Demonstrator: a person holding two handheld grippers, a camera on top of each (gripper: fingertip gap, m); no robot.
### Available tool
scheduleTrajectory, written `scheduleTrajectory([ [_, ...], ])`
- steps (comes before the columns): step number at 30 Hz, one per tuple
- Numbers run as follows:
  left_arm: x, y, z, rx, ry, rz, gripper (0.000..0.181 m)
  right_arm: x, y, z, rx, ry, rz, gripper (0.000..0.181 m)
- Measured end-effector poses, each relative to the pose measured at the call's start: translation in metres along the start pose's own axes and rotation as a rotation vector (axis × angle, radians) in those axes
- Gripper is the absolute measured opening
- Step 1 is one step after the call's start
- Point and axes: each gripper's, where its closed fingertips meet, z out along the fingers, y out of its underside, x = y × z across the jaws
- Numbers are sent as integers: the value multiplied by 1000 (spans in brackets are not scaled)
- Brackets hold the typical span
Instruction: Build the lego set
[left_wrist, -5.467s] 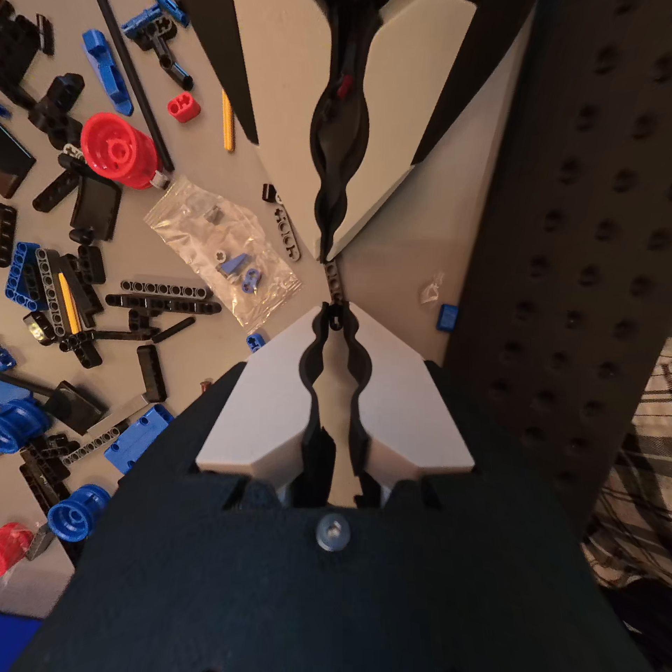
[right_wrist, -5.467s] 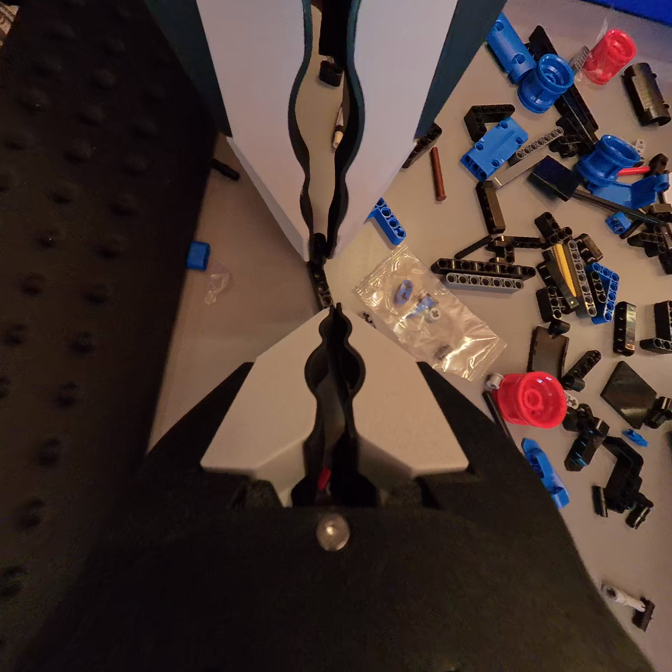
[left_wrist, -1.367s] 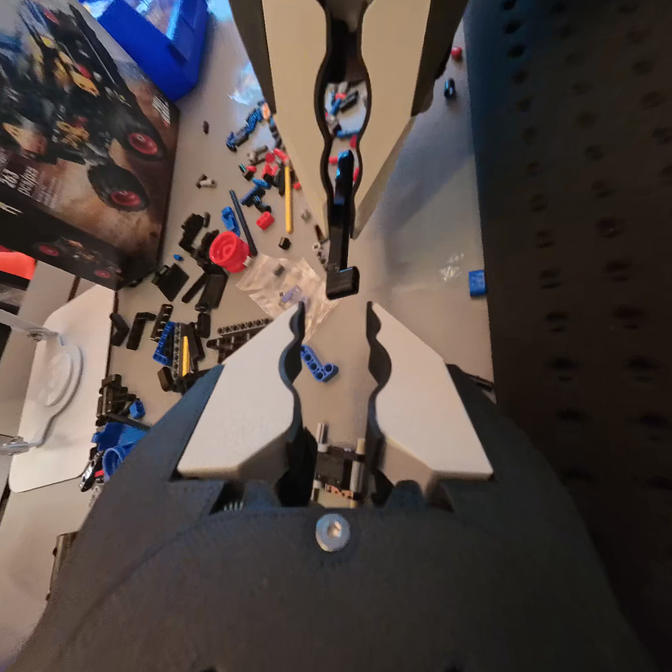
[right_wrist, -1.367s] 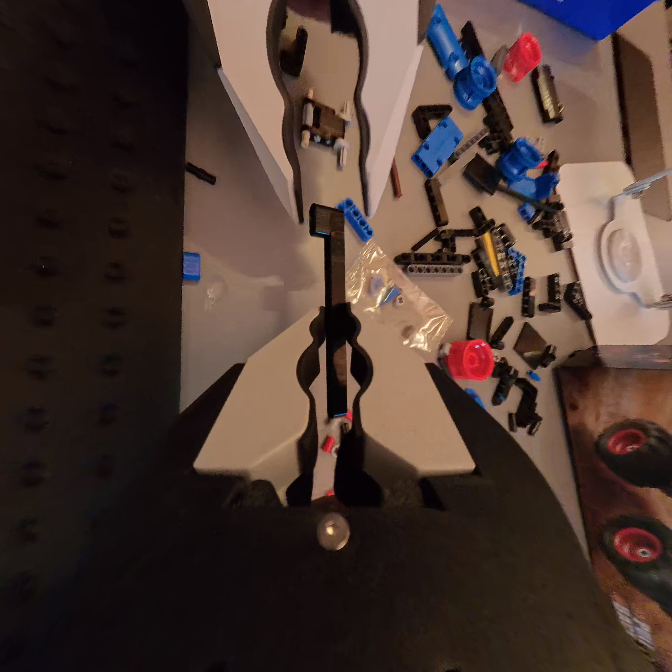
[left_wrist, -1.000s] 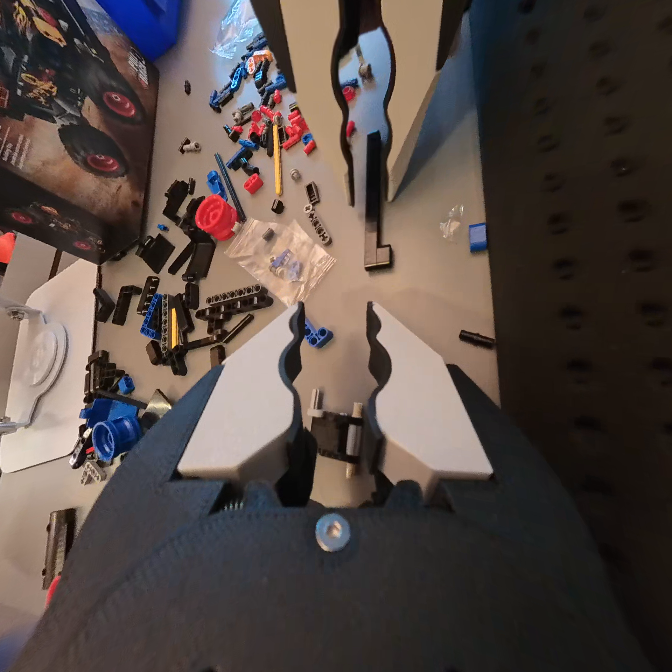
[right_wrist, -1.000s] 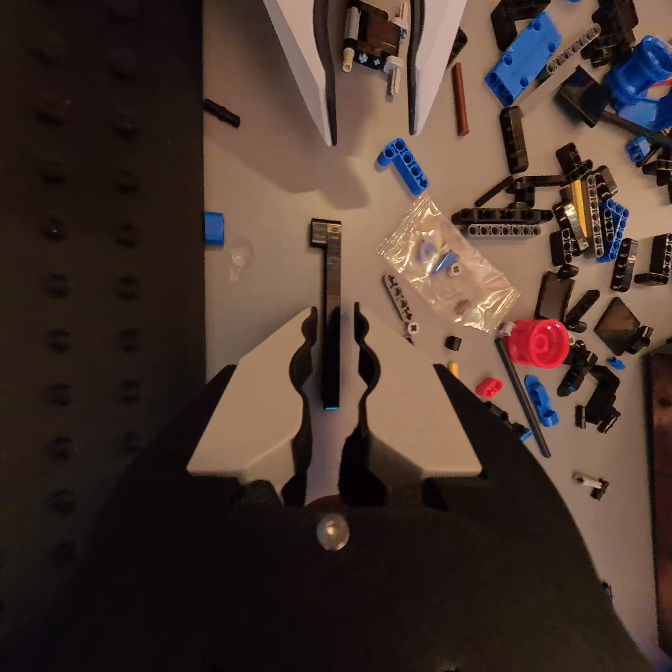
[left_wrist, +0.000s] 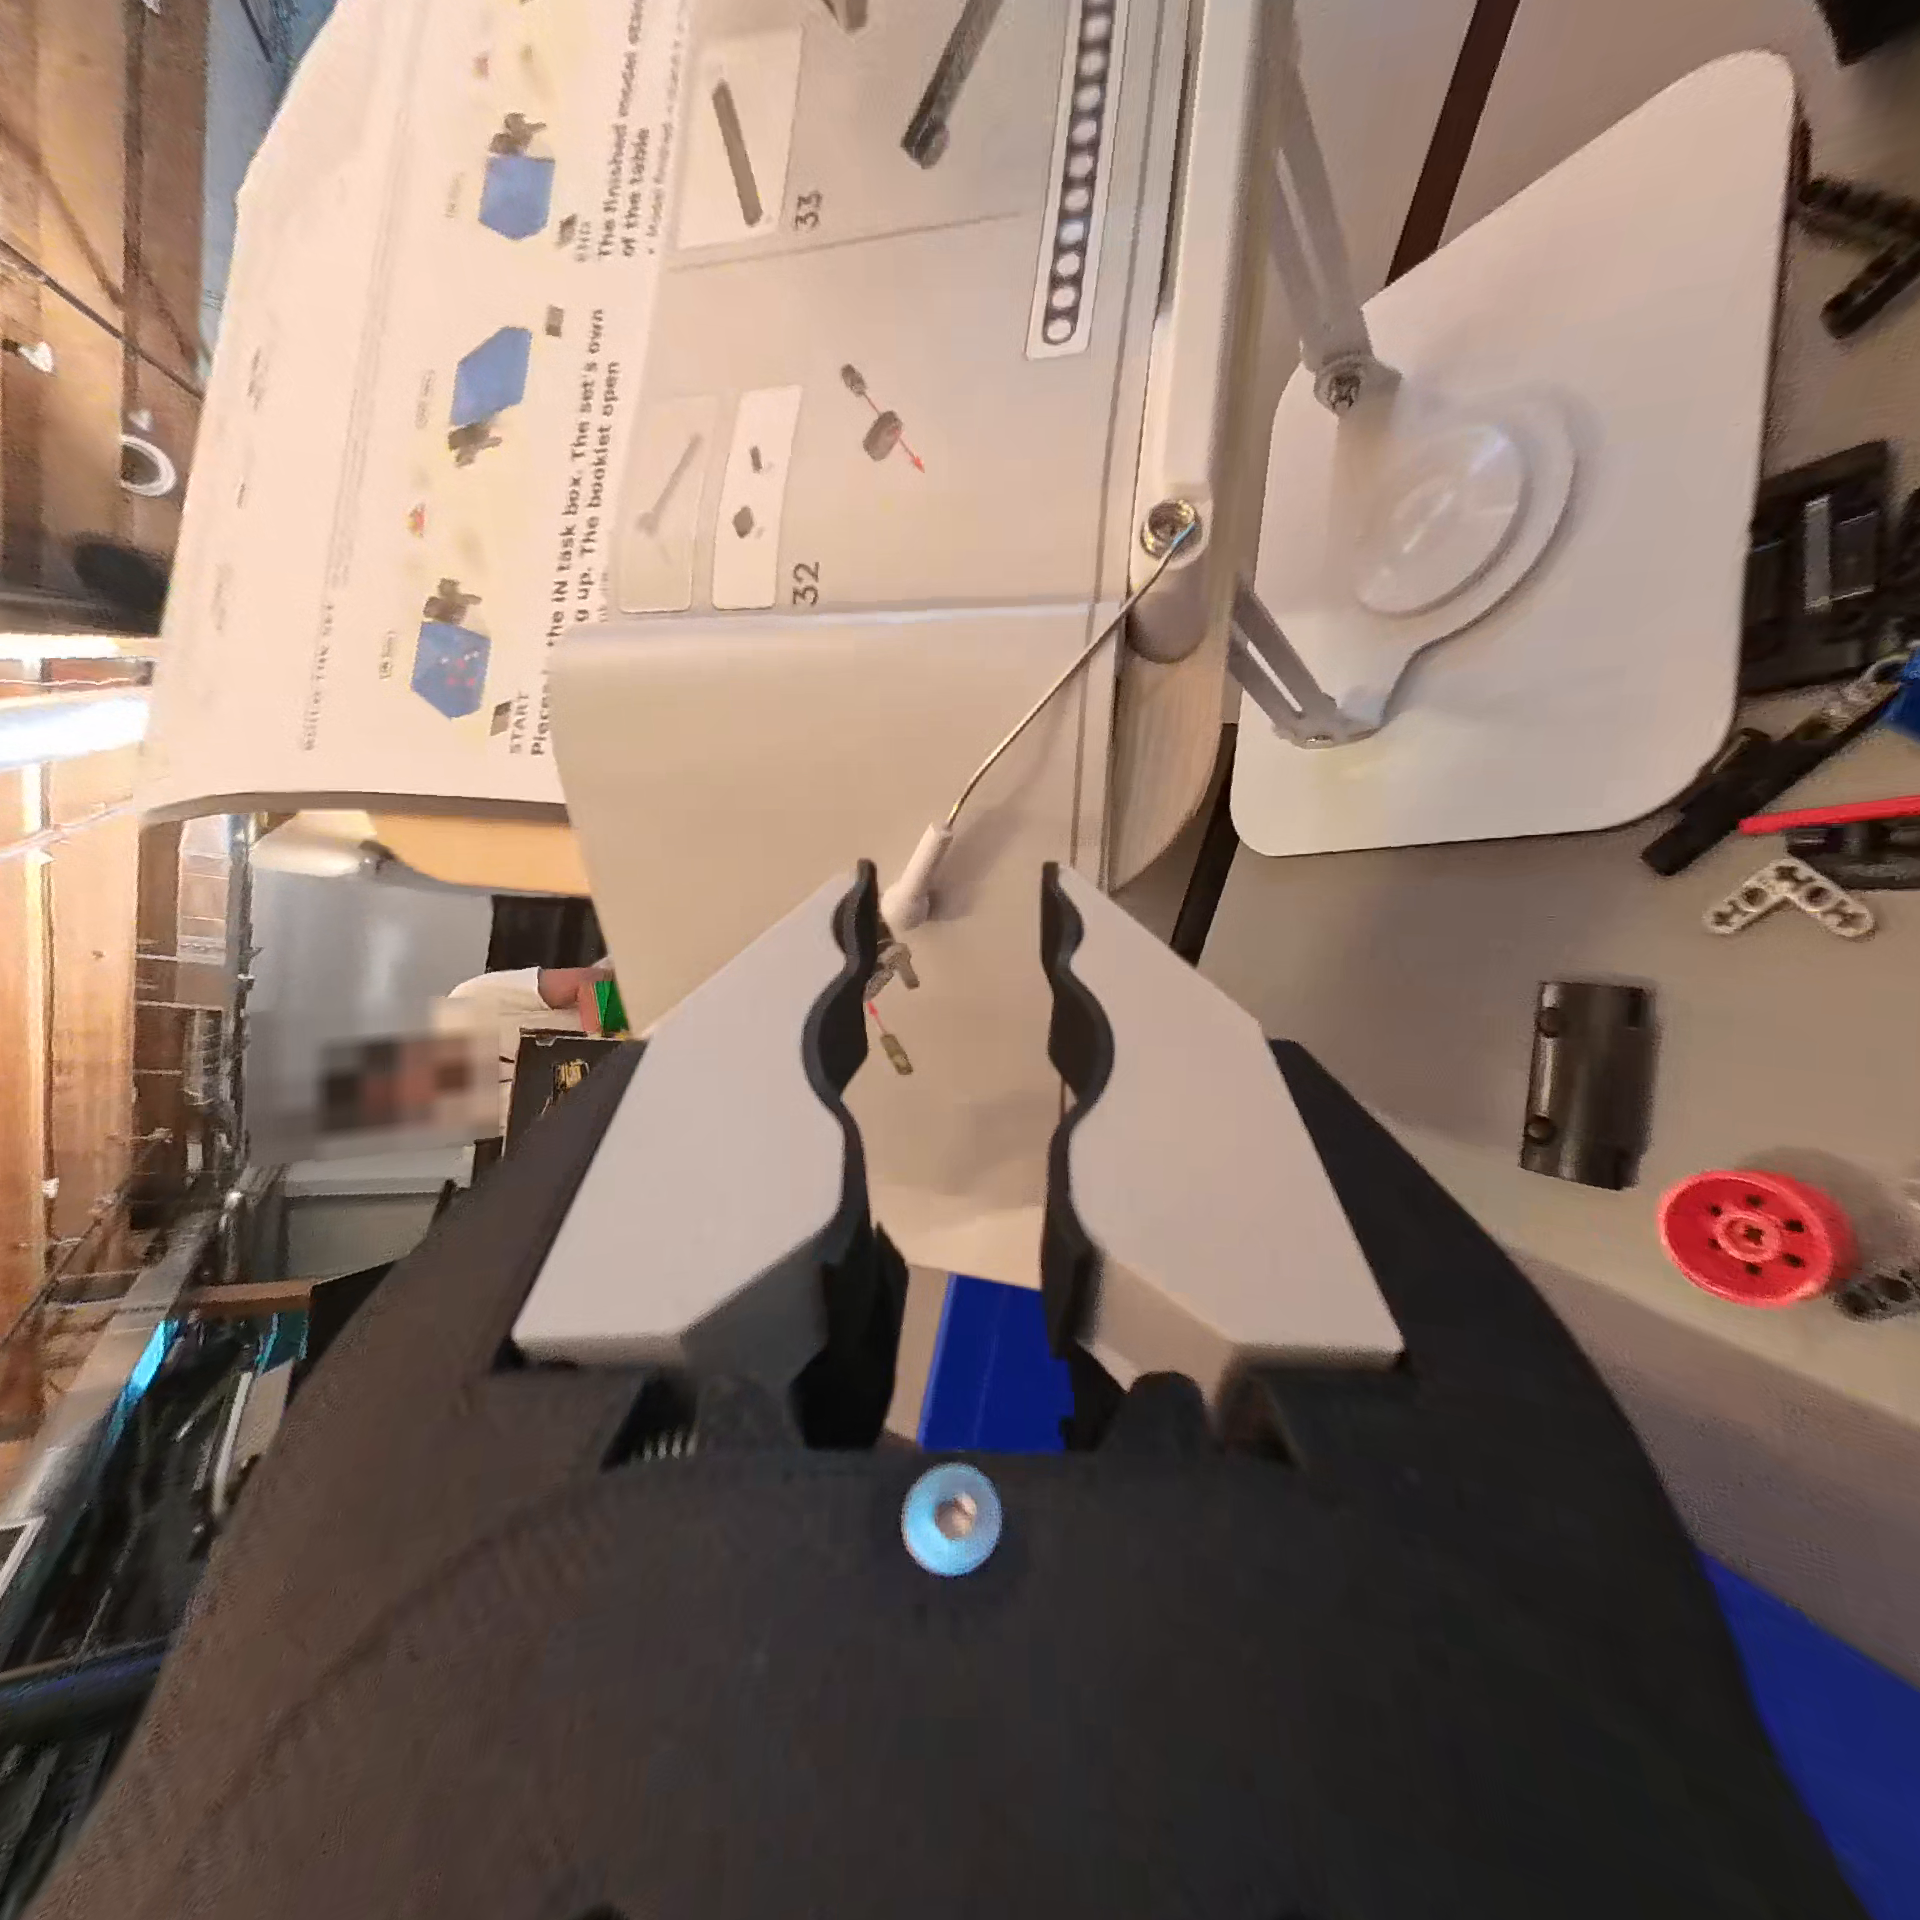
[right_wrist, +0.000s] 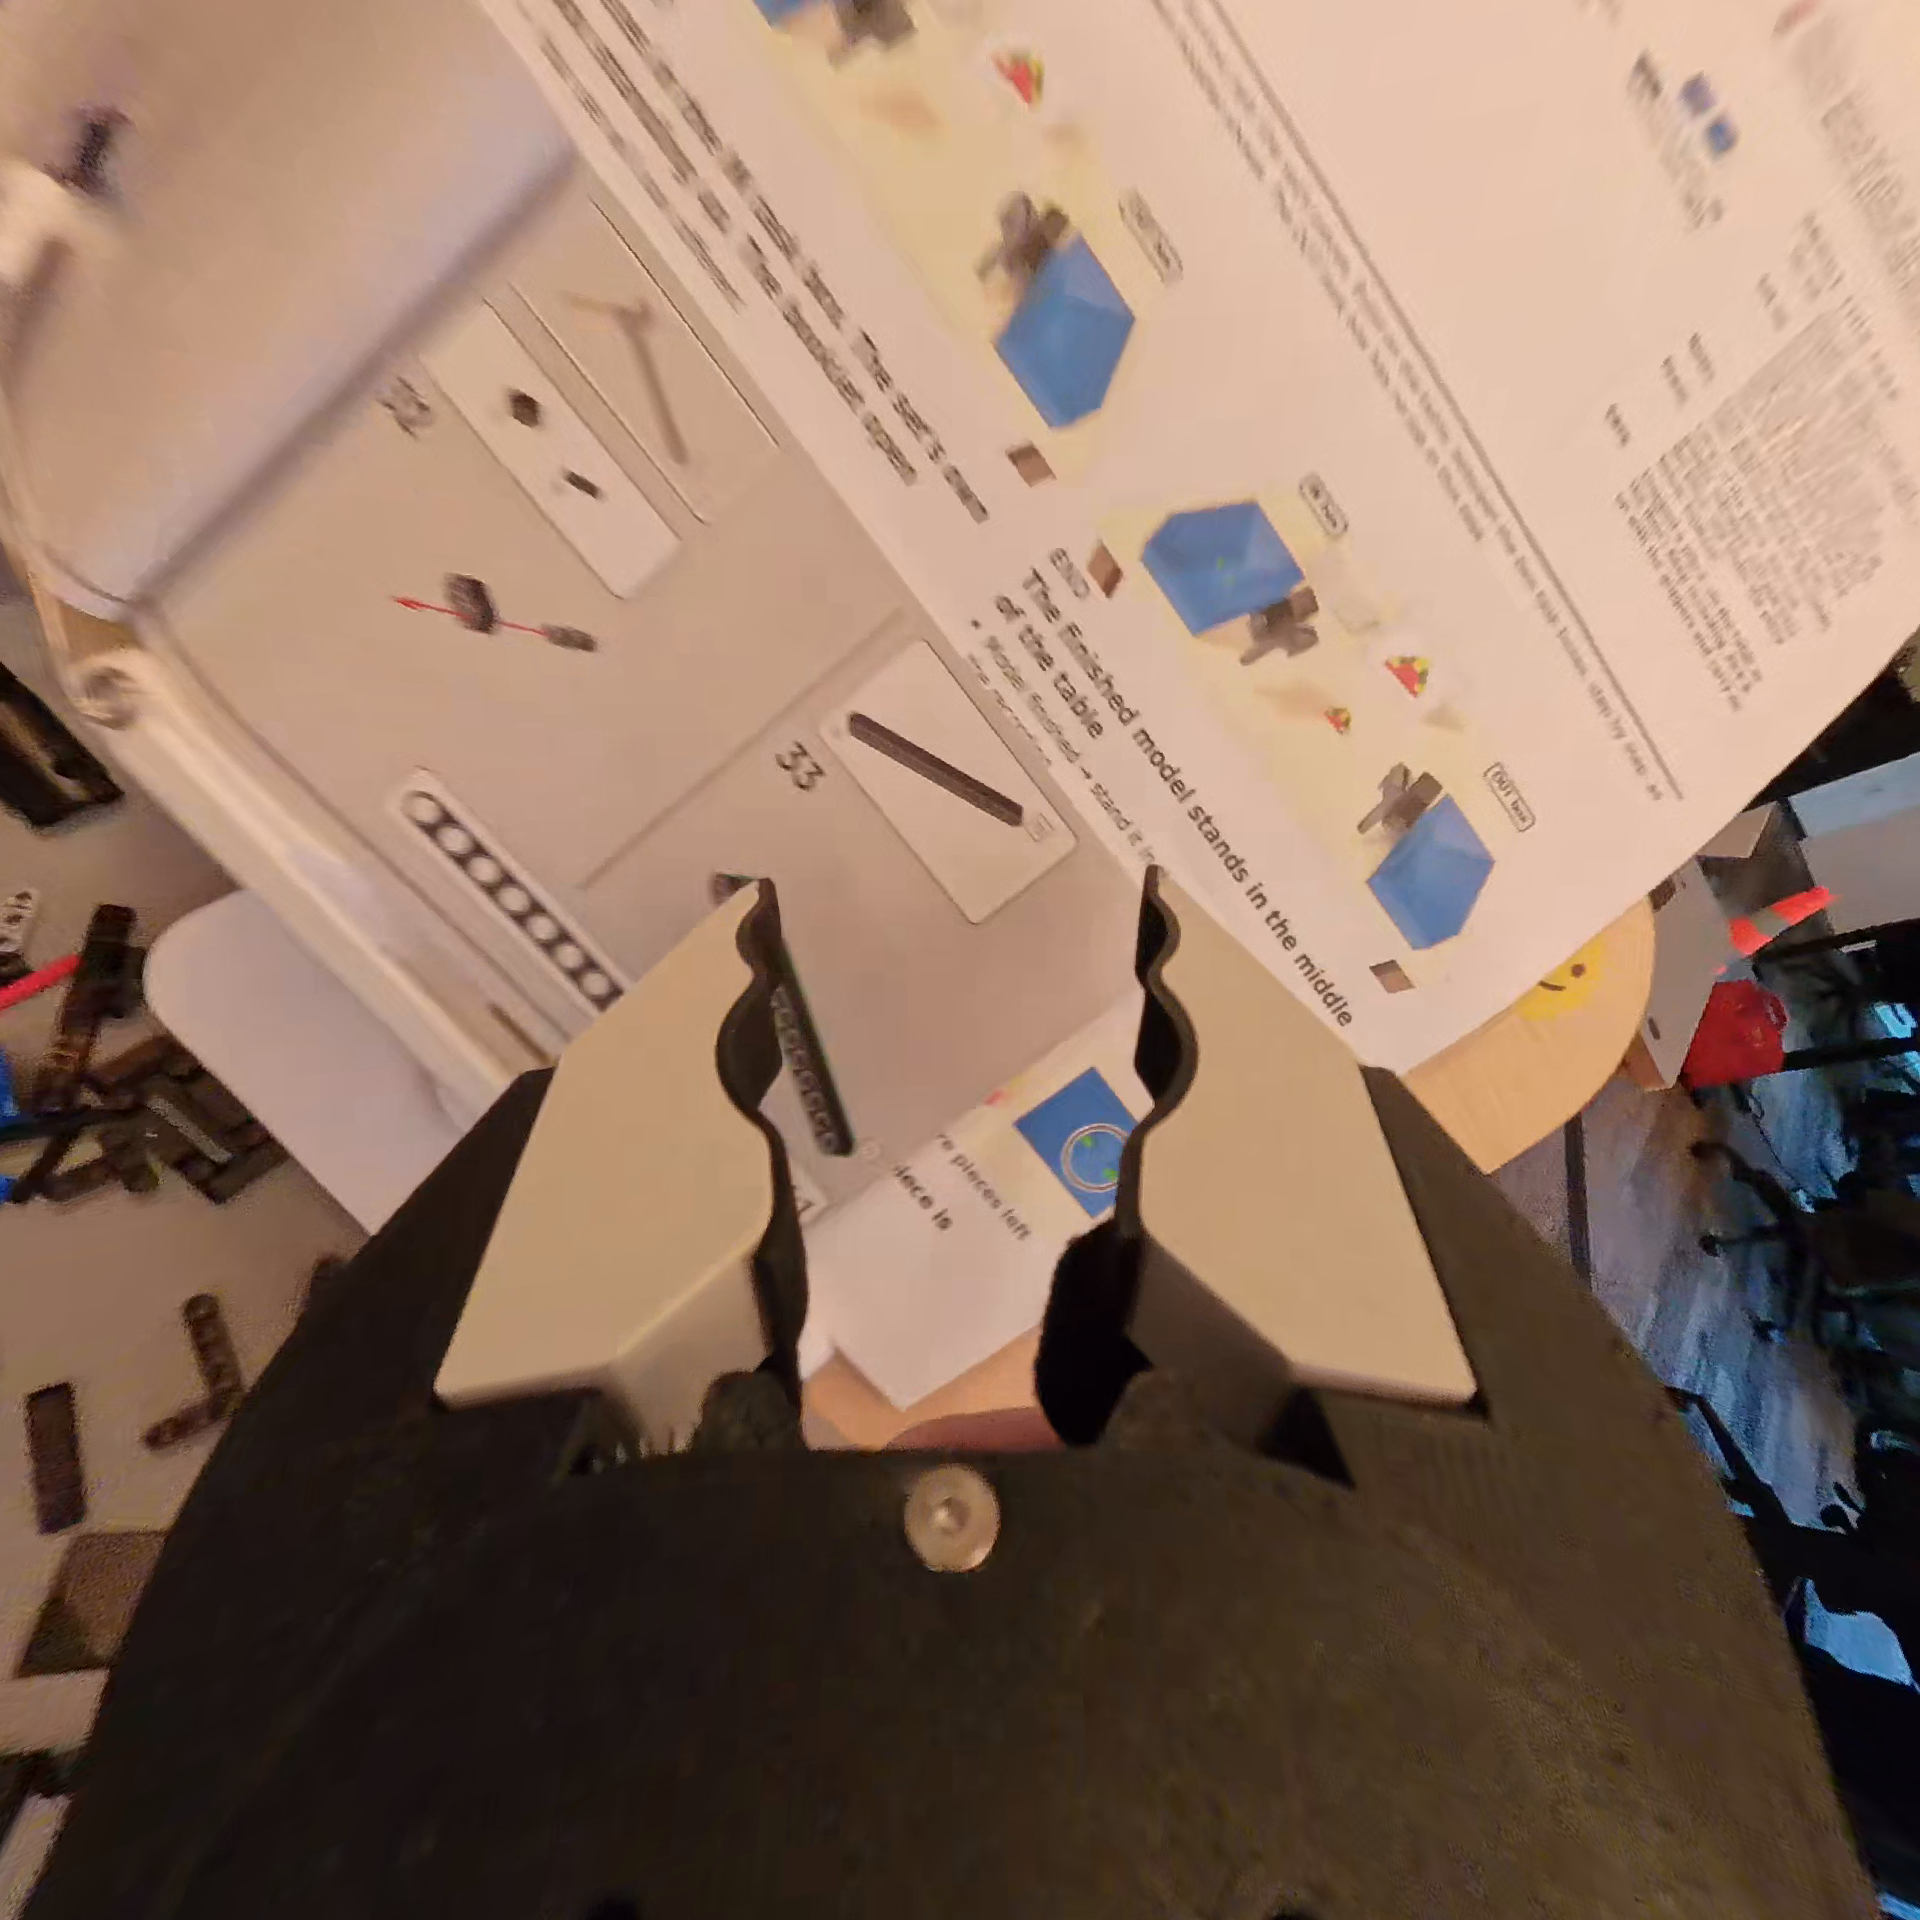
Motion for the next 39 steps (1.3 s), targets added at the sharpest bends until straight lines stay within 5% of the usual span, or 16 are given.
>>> scheduleTrajectory([
  [6,5,4,13,10,17,-12,28,-3,17,19,-31,-42,-52,50],
  [13,9,9,7,-10,61,14,4,-2,19,17,13,-67,-31,20],
  [16,-1,-3,-1,50,14,2,9,4,16,16,12,-51,-13,56],
  [19,-4,-8,2,60,9,-7,28,4,17,19,9,-43,-43,56],
  [22,14,4,15,0,75,-1,19,3,17,20,8,-47,-43,52],
  [25,22,4,16,11,74,-17,4,2,17,20,11,-48,-61,30],
  [32,53,4,15,9,177,10,0,-9,17,21,27,-93,-64,0],
  [34,53,-1,11,36,164,25,1,-9,16,18,26,-92,-70,3],
  [36,47,-14,3,113,136,-1,3,2,10,14,51,-47,-25,61],
  [39,33,-20,0,138,74,-24,2,7,12,15,45,-39,-26,63],
])
